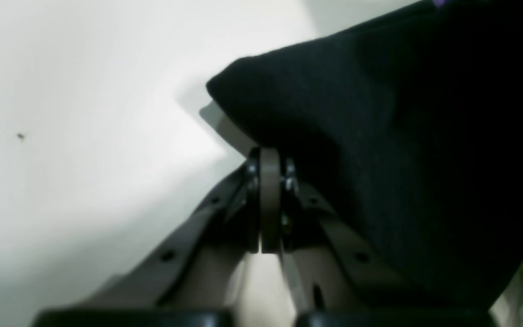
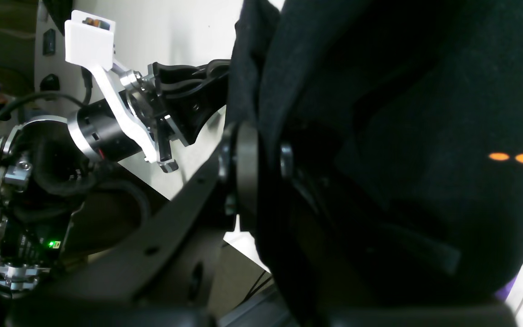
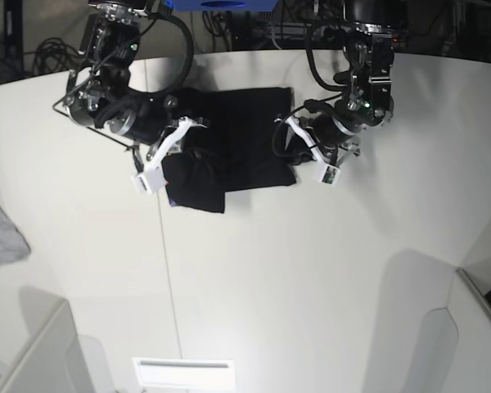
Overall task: Fold the T-shirt properly
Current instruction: 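Lift both ends and fold them toward each other, then lay the folded bundle down and open the left gripper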
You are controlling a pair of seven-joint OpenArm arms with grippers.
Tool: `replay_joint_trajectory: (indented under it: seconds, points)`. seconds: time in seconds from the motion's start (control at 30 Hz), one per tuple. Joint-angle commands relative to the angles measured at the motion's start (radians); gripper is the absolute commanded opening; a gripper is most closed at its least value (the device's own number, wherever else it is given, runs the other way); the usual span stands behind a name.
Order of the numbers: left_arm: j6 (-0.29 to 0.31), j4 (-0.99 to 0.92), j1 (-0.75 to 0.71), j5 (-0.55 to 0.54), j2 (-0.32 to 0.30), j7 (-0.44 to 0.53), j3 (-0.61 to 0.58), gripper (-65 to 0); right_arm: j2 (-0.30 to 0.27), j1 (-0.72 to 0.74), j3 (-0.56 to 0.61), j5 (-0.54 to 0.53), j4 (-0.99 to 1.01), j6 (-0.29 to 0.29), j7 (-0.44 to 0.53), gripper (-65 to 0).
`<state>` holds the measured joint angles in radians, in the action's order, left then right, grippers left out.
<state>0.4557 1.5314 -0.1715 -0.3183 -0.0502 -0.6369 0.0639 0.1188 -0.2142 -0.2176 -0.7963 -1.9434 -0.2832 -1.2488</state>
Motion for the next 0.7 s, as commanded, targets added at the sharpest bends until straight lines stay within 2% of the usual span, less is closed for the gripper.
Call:
replay_joint_trajectory:
  seconds: [0.0,0.13,0.23,0.5,0.67]
  points:
    - [-0.001,0.024,-0.001,0.009,-0.001,-0.008,-0.002,-65.0,0.002,0.011,0.004,-0.024,-0.017,0.0,0.013,-65.0]
    - [-0.001,0.064,-0.021,0.009,-0.012,-0.011,-0.012,-65.0,0.002,0.012,0.042,-0.019,-0.017,0.0,0.021,-65.0]
    - [-0.001,0.047,-0.023,0.009,-0.02,-0.054,-0.014,-65.0,0.002,0.017,0.043,-0.019,-0.017,0.0,0.022,-65.0]
    - [-0.001,0.001,0.0,0.009,-0.014,-0.059,-0.017,-65.0,0.0,0.048,0.042,-0.019,-0.015,0.0,0.022,-65.0]
    - [-0.002,0.001,0.028,0.009,-0.012,-0.059,-0.101,-65.0,-0.011,0.085,0.011,-0.018,0.026,0.0,0.022,-65.0]
